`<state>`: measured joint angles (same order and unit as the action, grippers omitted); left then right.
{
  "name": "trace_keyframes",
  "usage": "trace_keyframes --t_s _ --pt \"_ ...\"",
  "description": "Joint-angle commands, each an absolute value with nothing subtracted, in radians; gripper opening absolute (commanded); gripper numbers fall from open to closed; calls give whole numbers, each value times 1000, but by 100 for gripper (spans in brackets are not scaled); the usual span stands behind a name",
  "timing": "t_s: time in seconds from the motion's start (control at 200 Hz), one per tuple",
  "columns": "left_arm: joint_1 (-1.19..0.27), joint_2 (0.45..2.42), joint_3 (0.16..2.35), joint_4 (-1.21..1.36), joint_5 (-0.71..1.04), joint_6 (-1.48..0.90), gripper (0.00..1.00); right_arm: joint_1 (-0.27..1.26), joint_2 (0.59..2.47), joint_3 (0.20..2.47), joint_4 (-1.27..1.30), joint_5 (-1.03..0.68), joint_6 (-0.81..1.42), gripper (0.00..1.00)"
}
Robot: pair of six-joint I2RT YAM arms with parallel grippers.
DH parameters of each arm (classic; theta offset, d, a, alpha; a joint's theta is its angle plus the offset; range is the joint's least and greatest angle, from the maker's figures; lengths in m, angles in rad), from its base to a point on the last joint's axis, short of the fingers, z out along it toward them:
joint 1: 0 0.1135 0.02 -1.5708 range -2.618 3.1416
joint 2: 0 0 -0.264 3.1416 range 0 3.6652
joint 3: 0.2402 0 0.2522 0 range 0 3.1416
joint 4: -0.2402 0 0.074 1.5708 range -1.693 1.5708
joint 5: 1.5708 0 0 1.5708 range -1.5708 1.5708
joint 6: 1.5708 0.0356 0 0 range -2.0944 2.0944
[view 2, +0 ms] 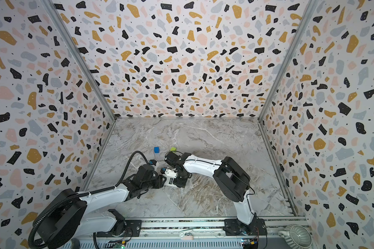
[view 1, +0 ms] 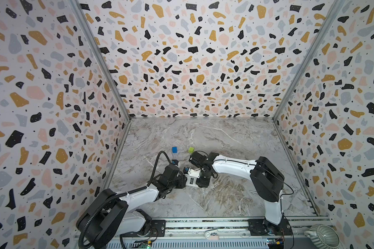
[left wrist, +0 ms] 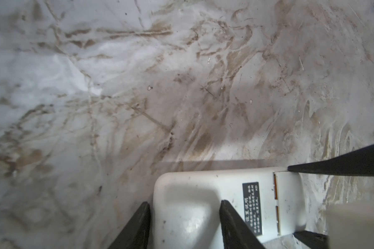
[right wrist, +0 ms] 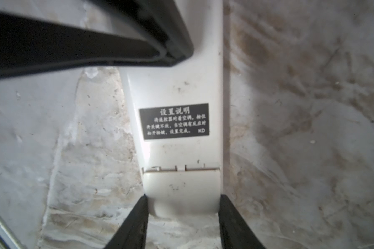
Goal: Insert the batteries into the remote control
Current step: 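Press the cover down onto the remote with the right gripper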
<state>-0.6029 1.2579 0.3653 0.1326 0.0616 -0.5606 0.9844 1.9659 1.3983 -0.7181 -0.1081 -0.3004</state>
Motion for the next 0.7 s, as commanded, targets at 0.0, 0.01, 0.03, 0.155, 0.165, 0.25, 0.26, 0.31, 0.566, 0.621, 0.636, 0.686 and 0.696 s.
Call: trace_keyframes --t_s 0.0,0.01,0.03,0.155,0.165,0.25,0.26,0.31,0.566,0.621,0.636,0.686,0.696 --pt "-609 1267 350 127 76 -541 54 1019 2030 1406 -655 -82 -328 28" --pt "-608 1267 350 127 76 -541 54 1018 2029 1405 -654 -83 -329 28" --pt "-608 1267 349 127 76 -541 54 1018 2030 1405 -655 -84 -330 28" --pt "-608 1268 349 128 75 -541 54 1018 2033 1402 -655 -87 -336 28" --pt "-609 1268 350 127 75 -541 54 1018 2033 1400 -655 -87 -336 28" --pt "-608 1267 347 127 75 -542 54 1018 2031 1393 -646 -87 -337 29" --pt "-608 1267 348 126 75 -542 54 1018 2031 1392 -645 -88 -336 29" --pt "-609 1266 348 126 75 -543 54 1018 2029 1388 -639 -94 -337 30" --pt "-609 1250 332 132 77 -555 54 1017 2033 1386 -616 -103 -328 34" --pt "-609 1246 328 130 74 -557 54 1017 2033 1384 -614 -101 -328 35" --pt "-608 1245 328 131 74 -558 53 1017 2033 1383 -613 -101 -327 35" --pt "-609 1244 327 130 72 -560 53 1015 2030 1378 -608 -100 -324 37" --pt "-608 1244 327 130 72 -560 53 1014 2030 1377 -607 -101 -325 37"
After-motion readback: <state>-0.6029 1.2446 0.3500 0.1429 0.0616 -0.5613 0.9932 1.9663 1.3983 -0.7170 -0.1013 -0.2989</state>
